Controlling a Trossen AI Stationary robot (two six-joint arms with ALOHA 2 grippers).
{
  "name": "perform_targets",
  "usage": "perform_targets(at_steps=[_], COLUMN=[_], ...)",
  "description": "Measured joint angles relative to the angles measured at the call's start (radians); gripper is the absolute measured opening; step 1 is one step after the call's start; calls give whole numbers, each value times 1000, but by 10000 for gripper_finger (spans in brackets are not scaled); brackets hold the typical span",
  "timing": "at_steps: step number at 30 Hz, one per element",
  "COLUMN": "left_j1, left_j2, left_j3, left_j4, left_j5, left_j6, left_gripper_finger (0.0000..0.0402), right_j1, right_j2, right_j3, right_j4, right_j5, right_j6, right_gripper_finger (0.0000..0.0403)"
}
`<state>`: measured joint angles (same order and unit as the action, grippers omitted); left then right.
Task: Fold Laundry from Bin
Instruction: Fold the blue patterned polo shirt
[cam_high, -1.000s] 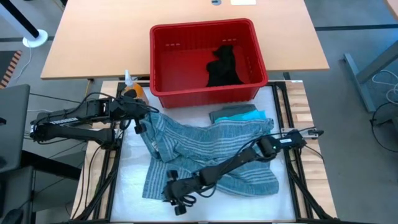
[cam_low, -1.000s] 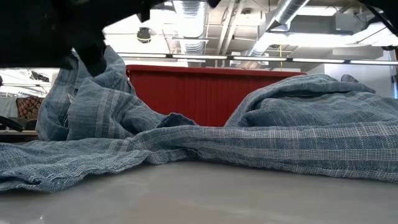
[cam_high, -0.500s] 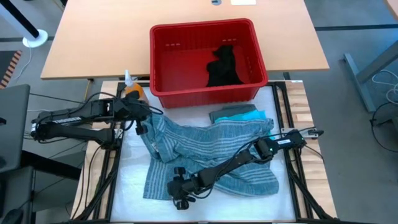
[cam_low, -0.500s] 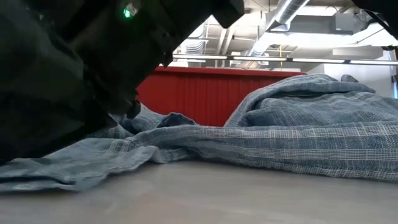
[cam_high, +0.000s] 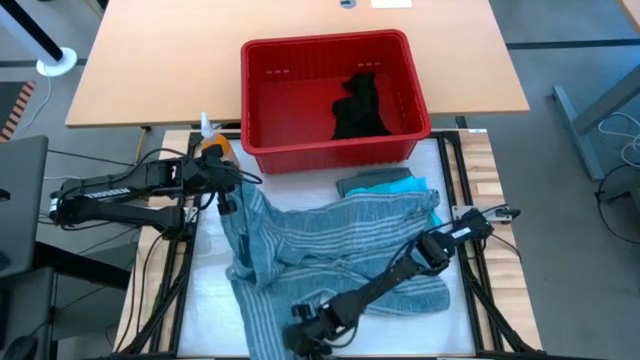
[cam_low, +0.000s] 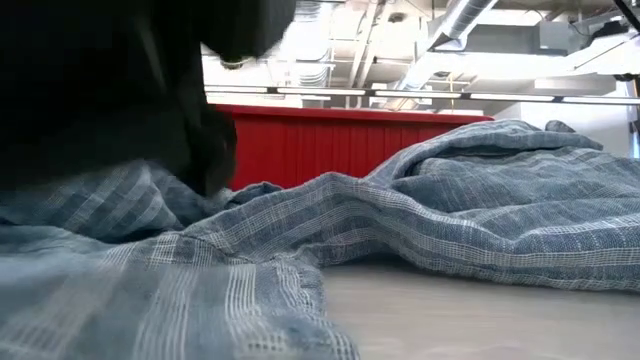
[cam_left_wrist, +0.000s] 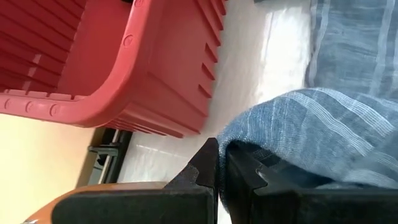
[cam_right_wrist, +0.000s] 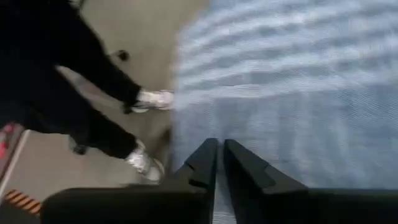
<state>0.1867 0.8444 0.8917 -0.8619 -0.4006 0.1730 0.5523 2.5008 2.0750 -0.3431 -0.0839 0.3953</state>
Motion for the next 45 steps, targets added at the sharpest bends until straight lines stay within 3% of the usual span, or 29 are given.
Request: perform_targets(at_steps=[4,8,16,21,33,37,41,45], left_j1=[0,0,0,0,0,0,0,0], left_j2=[0,0,0,0,0,0,0,0], left_j3=[0,0,0,0,0,0,0,0], left_j4=[0,-1,-74,-125,-324,-373,-403,-404], left_j5=[-4,-4,23,-16,-3,-33,-109,-84], left_j6=[20,26,9,20,24,22,-2,-25], left_gripper_finger=[0,0,0,0,0,0,0,0], right_j1=[6,-7,-15,-53,-182,-224,-240,-239], right_j2=[0,-5,-114,-127,-174,-179,-205,-254], right_j3=[-1,-1,2,-1,-1,-1,-1,-1], right_j4=[-6,2,-87,-119,-127,-228,-342,-433], right_j5=[19,38,217,325,398,402,443,452], right_j6=[11,56,-8,-10,43,120,132,97], right_gripper_finger=[14,34,13,33,17,33,24,15])
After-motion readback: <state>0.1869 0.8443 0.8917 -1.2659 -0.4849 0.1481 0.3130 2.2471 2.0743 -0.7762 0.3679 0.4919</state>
